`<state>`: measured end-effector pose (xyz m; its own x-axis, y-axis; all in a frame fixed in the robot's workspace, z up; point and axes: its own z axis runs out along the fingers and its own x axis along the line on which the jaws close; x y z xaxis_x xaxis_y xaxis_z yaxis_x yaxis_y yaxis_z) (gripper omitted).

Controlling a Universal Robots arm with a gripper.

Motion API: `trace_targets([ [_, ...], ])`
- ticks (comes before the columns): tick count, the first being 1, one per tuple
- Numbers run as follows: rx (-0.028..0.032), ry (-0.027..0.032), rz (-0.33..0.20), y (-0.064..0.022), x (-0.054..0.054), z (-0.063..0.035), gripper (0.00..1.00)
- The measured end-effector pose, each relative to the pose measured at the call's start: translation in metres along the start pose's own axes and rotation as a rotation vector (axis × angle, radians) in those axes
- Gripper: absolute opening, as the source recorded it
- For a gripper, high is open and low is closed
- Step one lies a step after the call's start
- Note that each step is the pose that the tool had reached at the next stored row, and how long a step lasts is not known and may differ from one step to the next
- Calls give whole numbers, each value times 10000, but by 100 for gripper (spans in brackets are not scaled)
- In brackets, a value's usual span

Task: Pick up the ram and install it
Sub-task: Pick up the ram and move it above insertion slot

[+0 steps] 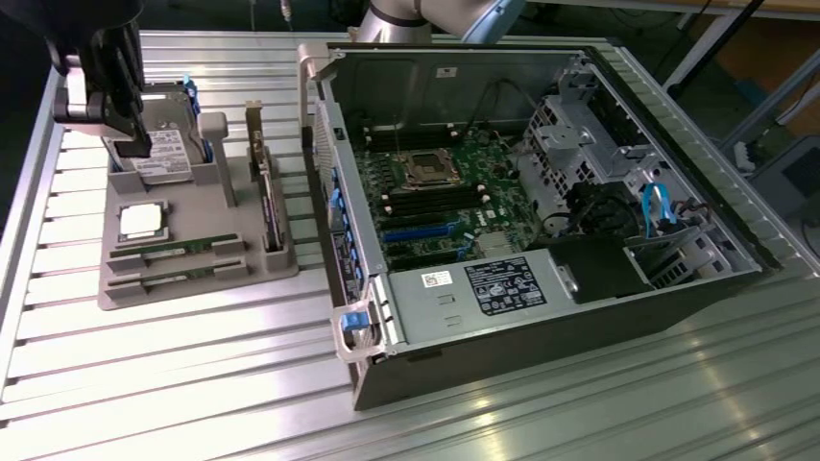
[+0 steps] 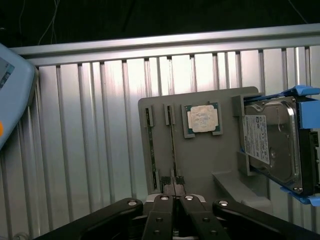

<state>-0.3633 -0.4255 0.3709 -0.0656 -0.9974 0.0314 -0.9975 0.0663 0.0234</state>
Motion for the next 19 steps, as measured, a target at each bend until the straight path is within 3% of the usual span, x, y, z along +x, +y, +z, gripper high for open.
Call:
trace_targets([
  [1, 0, 0, 0, 0, 0, 0, 17],
  [11, 0, 0, 0, 0, 0, 0, 17],
  [13, 0, 0, 0, 0, 0, 0, 19],
  [14, 0, 0, 0, 0, 0, 0, 25],
  [19, 6, -8, -81, 0, -1, 0, 25],
])
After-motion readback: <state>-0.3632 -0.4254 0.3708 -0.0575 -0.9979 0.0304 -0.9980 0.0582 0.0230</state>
